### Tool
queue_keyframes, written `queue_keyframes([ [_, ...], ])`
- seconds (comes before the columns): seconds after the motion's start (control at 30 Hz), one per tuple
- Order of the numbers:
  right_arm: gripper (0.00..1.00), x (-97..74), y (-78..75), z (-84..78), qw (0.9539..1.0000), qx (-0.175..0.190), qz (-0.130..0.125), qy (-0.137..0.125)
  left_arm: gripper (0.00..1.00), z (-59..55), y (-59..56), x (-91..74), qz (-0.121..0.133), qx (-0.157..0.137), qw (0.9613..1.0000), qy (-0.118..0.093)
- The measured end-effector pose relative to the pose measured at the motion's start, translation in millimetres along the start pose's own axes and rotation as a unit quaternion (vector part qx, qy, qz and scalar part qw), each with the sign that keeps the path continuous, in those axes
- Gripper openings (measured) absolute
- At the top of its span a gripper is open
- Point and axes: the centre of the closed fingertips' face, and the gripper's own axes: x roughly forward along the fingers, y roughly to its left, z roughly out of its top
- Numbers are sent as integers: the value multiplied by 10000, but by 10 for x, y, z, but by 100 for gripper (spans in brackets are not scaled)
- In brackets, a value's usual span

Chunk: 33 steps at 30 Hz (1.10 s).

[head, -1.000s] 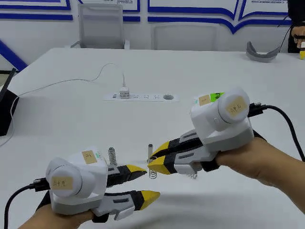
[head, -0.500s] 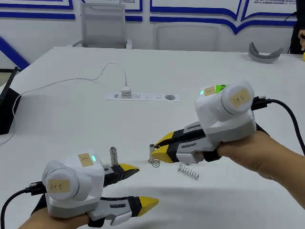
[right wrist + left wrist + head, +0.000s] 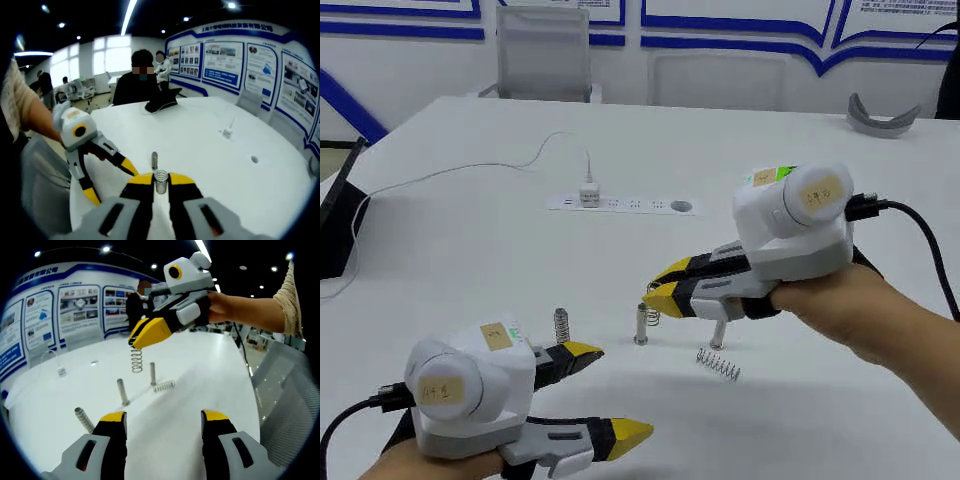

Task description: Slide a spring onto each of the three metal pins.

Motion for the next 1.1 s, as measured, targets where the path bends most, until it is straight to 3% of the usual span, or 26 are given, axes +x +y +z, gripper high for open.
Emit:
queue_keyframes([
  [0.47,12,139,-221,43,9991,184,-344,-146,64,-21,11,-14,51,-52,10000,-16],
  [1.1,12,314,-333,-100,9988,284,-407,4,66,-32,43,-30,113,-98,9999,-33],
])
